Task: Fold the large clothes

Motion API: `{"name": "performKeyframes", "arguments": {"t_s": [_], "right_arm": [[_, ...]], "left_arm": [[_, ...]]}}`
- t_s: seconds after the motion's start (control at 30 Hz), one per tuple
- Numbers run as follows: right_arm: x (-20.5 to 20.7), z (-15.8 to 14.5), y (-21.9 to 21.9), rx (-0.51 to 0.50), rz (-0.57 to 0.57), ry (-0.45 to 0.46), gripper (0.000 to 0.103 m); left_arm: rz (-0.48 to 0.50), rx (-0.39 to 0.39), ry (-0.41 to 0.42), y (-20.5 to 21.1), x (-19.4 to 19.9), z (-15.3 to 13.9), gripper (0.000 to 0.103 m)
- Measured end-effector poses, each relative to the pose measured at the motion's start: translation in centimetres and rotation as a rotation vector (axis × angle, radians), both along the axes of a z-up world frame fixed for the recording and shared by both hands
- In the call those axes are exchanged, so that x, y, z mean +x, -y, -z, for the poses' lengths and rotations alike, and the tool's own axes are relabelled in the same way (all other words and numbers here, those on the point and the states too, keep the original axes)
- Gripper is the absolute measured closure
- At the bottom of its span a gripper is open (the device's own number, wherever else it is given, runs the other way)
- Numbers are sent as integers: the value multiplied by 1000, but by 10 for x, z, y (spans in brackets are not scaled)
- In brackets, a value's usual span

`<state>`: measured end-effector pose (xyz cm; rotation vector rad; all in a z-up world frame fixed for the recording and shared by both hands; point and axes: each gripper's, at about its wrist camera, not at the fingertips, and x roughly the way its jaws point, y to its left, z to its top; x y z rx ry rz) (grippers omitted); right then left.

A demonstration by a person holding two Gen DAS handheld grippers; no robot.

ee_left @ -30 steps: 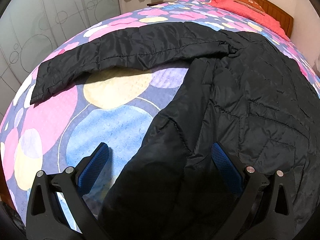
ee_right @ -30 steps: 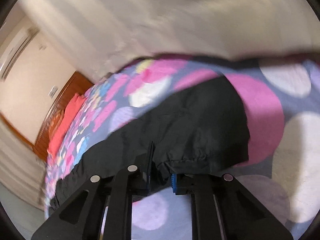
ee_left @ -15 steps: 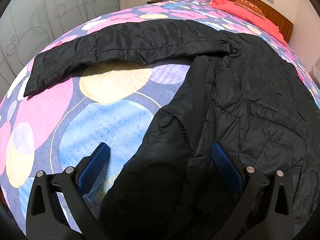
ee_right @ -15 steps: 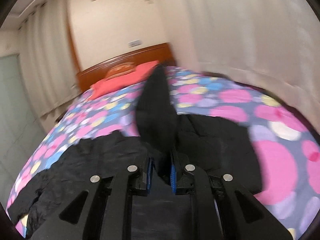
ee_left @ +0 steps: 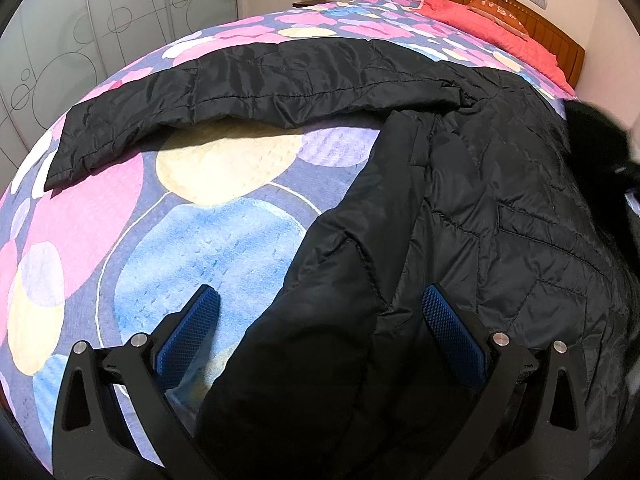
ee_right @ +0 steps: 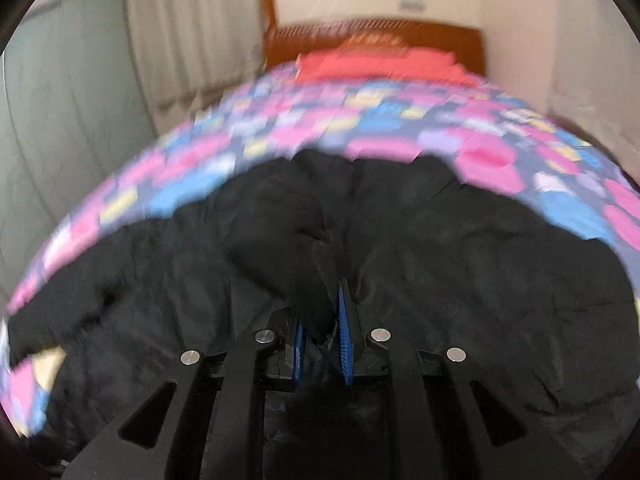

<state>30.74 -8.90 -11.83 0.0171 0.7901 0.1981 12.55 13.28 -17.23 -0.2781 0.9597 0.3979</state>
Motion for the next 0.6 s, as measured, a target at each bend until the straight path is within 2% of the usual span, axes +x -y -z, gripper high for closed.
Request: {"name": "performKeyframes", "arguments": {"t_s": [0.1, 0.2, 0.33, 0.4, 0.5, 0.6], "right_arm": [[9, 19, -15, -53, -32, -93, 76], [-2, 9, -8, 11, -78, -95, 43], [-21, -22, 21, 84, -66, -23, 41], [-22, -39, 51, 82, 1, 28, 41], [-8, -55, 125, 38, 206, 70, 45], [9, -43, 183, 19, 386, 39, 48]], "left_arm": [[0, -1, 0, 0, 0, 0, 2], [0, -3, 1, 0, 0, 0, 2], [0, -2, 1, 0, 0, 0, 2], [0, -2, 1, 0, 0, 0, 2], [0, 0, 2, 1, 0, 0, 2], [0, 3, 0, 0, 0, 0, 2]]}}
